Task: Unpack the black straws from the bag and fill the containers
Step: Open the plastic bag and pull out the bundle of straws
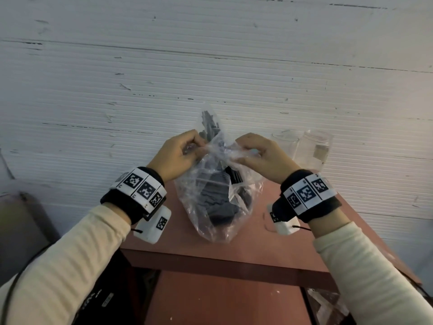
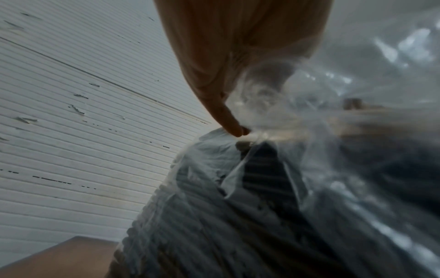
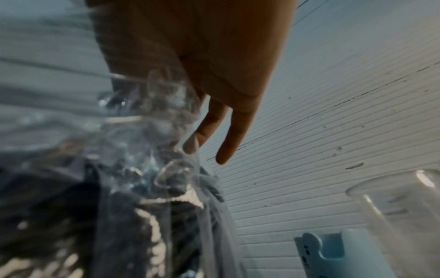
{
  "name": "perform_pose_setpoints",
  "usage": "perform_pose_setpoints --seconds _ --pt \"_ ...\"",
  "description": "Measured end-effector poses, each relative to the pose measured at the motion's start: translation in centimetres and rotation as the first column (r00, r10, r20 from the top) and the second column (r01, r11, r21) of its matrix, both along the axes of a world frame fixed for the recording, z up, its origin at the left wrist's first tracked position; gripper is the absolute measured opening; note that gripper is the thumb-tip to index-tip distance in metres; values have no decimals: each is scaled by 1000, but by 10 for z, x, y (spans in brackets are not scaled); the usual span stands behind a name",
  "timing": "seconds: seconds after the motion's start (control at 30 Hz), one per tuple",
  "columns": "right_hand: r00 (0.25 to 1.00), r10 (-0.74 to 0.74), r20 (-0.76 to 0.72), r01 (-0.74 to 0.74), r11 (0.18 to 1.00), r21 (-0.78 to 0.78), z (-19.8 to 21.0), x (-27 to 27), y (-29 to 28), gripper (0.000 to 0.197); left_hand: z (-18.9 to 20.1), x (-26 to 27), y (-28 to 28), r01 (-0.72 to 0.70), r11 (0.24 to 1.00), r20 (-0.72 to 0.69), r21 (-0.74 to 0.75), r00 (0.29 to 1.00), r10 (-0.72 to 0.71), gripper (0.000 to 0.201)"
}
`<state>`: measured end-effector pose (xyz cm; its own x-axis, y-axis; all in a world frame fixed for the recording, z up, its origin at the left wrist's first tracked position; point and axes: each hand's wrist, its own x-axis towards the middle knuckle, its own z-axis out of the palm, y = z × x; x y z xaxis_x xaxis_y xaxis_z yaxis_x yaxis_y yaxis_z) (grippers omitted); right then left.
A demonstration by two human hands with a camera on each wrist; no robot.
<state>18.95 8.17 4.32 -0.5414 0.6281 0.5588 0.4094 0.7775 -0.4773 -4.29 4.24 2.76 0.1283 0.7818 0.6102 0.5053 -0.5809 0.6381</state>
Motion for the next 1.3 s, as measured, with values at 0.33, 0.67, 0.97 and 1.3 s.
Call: perform_pose_setpoints --seconds 0.33,0.67,0.97,1.3 --pt "988 -153 7 146 933 -329 -5 -22 24 56 0 1 12 4 993 123 -117 992 11 14" --pt "983 -31 -182 -36 935 -353 -10 -8 25 21 0 6 9 97 951 392 -293 920 27 34" --pt "991 -79 -112 54 977 -208 -18 38 -16 25 -12 -8 -4 -42 965 141 -258 987 81 31" --pt "946 7 323 189 799 -571 -35 38 -35 19 -19 -3 -19 -238 884 -80 -402 971 224 20"
